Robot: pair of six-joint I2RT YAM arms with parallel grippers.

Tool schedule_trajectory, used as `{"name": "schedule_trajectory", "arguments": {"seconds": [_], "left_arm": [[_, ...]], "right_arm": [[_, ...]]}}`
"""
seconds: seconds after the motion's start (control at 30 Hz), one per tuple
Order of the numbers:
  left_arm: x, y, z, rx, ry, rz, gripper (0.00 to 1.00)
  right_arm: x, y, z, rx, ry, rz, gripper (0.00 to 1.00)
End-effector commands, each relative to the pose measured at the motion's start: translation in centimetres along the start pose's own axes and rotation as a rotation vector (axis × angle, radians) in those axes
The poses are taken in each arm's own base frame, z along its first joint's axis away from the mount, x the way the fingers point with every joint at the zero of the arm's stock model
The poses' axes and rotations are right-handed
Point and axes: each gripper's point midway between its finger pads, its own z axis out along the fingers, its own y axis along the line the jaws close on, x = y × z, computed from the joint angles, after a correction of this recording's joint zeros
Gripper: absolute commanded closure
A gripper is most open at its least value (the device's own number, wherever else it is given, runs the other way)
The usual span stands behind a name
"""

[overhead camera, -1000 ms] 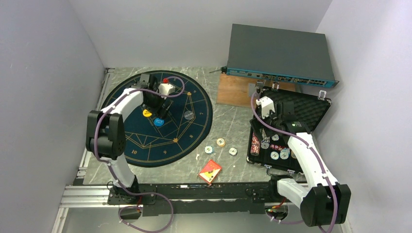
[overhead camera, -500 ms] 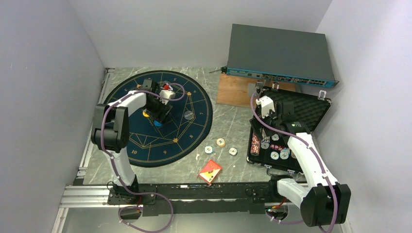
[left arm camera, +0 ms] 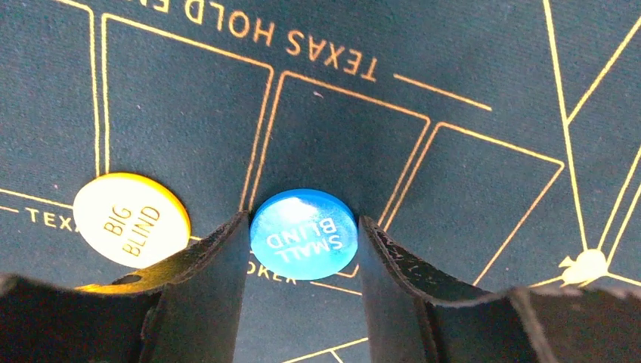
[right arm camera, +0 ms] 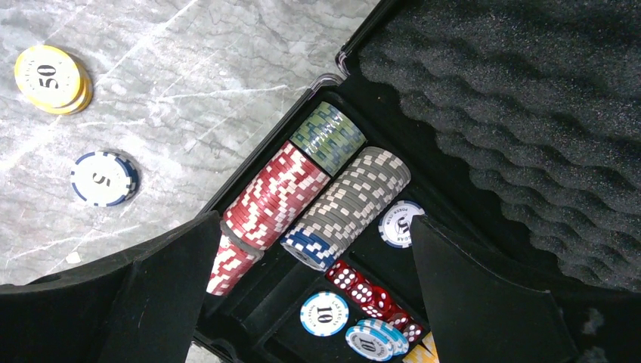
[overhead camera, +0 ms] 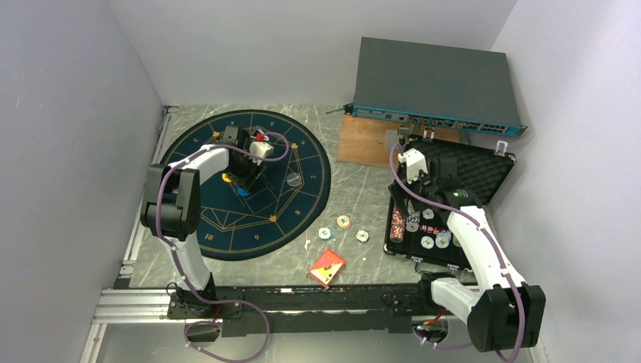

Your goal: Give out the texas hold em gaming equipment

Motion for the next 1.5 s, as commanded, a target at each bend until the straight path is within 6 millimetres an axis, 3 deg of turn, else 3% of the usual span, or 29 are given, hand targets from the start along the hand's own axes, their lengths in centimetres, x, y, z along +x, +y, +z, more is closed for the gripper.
{"name": "schedule_trajectory", "arguments": {"seconds": [0.0, 0.13, 0.27, 0.53, 0.8, 0.87, 0.93, 1.0, 1.1, 1.27, 1.47], "left_arm": [[1.7, -1.4, -2.2, 0.041, 0.021, 0.01, 0.57], [3.0, -1.4, -4.9, 0.051, 0.001, 0.01, 0.58], [5.5, -1.0, -6.3, 0.04, 0.01, -0.003, 0.57], [10.4, 1.0, -6.0, 0.02, 0.055, -0.067, 0.57], [11.9, 1.9, -4.4, 0.019, 0.073, -0.108, 0.57], [12.2, 1.8, -4.1, 0.023, 0.078, -0.108, 0.52], [12.6, 1.6, -4.0, 0.022, 0.084, -0.104, 0.3], [12.4, 1.8, -4.4, 0.011, 0.077, -0.1, 0.18], [10.6, 2.0, -5.9, 0.011, 0.027, -0.104, 0.01], [6.6, 3.8, -7.7, -0.004, -0.055, -0.129, 0.0], [3.5, 6.3, -7.1, -0.02, -0.084, -0.161, 0.08]], "right_arm": [[-0.8, -0.5, 0.2, 0.024, -0.033, -0.01, 0.0], [-0.9, -0.3, 0.1, 0.017, -0.038, -0.008, 0.0], [-0.9, -0.3, 0.1, 0.015, -0.038, -0.011, 0.0], [-0.9, -0.2, 0.1, 0.011, -0.04, -0.01, 0.0], [-0.7, -0.1, 0.3, 0.006, -0.029, -0.009, 0.0], [-0.8, -0.2, 0.3, 0.01, -0.029, -0.007, 0.0], [-0.9, -0.2, 0.4, 0.008, -0.03, -0.004, 0.0], [-1.0, -0.1, 0.4, 0.002, -0.033, -0.002, 0.0], [-1.0, 0.1, 0.4, -0.007, -0.035, 0.001, 0.0], [-0.9, 0.3, 0.4, -0.019, -0.035, 0.002, 0.0], [-0.9, 0.3, 0.3, -0.021, -0.035, -0.002, 0.0]]}}
